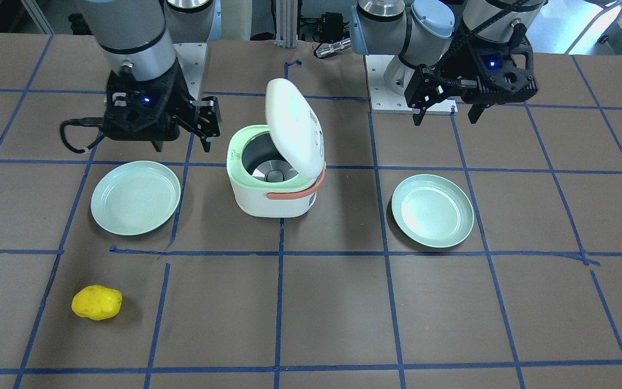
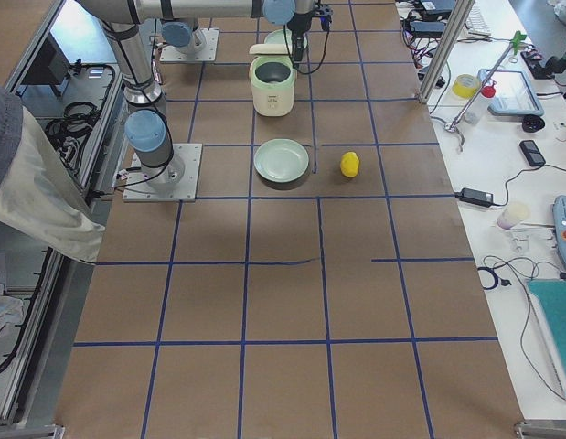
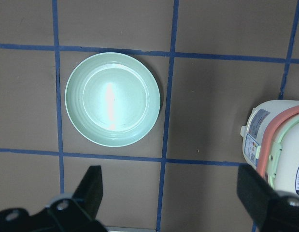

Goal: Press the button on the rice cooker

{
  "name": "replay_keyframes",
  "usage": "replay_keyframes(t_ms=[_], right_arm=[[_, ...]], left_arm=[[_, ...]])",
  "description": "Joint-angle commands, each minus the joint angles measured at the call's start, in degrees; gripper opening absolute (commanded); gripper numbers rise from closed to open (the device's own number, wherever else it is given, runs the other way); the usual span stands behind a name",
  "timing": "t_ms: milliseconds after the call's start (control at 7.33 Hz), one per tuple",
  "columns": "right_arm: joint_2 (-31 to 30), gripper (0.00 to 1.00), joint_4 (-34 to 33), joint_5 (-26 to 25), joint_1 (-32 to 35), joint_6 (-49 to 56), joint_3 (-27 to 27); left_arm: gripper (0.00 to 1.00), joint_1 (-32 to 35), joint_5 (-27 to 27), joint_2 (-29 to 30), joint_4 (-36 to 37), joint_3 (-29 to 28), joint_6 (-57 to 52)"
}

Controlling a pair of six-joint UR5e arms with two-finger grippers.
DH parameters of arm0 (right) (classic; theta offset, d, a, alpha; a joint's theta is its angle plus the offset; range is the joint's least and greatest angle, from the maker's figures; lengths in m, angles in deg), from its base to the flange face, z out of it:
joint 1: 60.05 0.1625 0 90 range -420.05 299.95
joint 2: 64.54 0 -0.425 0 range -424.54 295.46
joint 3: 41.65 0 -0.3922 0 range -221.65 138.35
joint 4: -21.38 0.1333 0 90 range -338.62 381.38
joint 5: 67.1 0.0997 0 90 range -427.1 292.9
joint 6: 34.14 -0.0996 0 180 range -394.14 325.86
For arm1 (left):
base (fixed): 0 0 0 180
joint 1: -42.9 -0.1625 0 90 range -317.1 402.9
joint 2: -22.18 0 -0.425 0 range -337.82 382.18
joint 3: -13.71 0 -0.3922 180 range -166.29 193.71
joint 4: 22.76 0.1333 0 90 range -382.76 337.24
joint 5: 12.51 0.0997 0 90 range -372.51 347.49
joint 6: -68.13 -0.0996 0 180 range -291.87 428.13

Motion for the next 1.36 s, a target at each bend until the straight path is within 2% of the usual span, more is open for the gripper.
replay_keyframes(t_ms=[0, 1227], right_arm=[[-0.13, 1.0, 1.22, -0.74, -4.58, 3.56, -3.94], [-0.31, 1.0, -0.54, -2.06, -4.77, 6.11, -3.33]], left_arm=[[1.0, 0.0, 0.0, 0.0, 0.0, 0.0, -0.02], [1.0, 0.0, 0.0, 0.0, 0.0, 0.0, -0.02]])
